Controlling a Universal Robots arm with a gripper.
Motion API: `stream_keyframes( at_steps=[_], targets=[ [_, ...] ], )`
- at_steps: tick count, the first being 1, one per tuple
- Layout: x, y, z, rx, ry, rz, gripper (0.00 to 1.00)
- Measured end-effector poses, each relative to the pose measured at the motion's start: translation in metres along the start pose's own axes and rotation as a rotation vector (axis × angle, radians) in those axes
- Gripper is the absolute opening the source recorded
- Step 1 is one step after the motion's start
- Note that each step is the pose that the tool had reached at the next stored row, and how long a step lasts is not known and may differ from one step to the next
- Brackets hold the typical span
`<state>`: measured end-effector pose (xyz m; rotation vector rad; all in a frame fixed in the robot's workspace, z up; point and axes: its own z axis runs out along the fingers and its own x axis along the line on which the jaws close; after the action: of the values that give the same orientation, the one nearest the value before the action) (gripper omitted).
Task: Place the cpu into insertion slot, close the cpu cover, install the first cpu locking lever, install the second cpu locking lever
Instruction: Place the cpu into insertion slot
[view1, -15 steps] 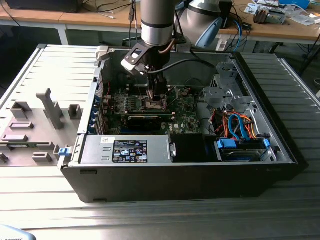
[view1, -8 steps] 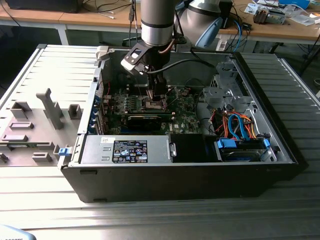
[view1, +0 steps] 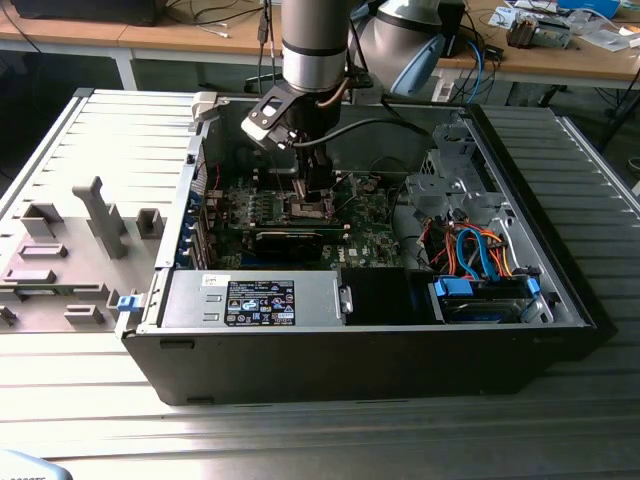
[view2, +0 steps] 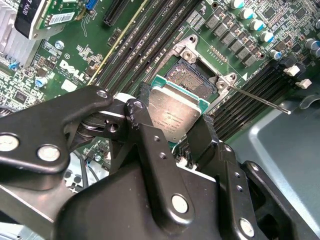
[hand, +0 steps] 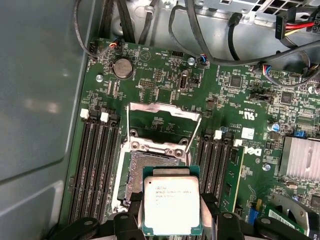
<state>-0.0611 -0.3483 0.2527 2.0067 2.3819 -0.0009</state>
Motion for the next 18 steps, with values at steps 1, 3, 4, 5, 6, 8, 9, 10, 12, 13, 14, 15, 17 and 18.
stream_keyframes(
  at_steps=[1, 3, 4, 5, 6, 8, 9, 10, 12, 13, 14, 15, 17, 18],
  targets=[
    [0.0000, 0.0000, 0.0000, 0.0001, 0.0000, 0.003, 0.55],
    [0.0000, 0.0000, 0.0000, 0.0002, -0.0002, 0.007, 0.55],
    [0.0000, 0.0000, 0.0000, 0.0002, -0.0002, 0.008, 0.55],
    [0.0000, 0.0000, 0.0001, 0.0002, -0.0002, 0.009, 0.55],
    [0.0000, 0.0000, 0.0001, 0.0002, -0.0002, 0.011, 0.55],
    [0.0000, 0.0000, 0.0001, 0.0003, -0.0003, 0.014, 0.55],
    [0.0000, 0.0000, 0.0001, 0.0003, -0.0003, 0.016, 0.55],
    [0.0000, 0.0000, 0.0001, 0.0004, -0.0003, 0.017, 0.55],
    [0.0000, 0.0000, 0.0001, 0.0004, -0.0004, 0.020, 0.55],
    [0.0000, 0.0000, 0.0002, 0.0005, -0.0004, 0.022, 0.55],
    [0.0000, 0.0000, 0.0002, 0.0005, -0.0004, 0.024, 0.55],
    [0.0000, 0.0000, 0.0002, 0.0006, -0.0005, 0.026, 0.55],
    [0.0000, 0.0000, 0.0002, 0.0006, -0.0006, 0.031, 0.55],
    [0.0000, 0.0000, 0.0002, 0.0007, -0.0006, 0.032, 0.55]
  ],
)
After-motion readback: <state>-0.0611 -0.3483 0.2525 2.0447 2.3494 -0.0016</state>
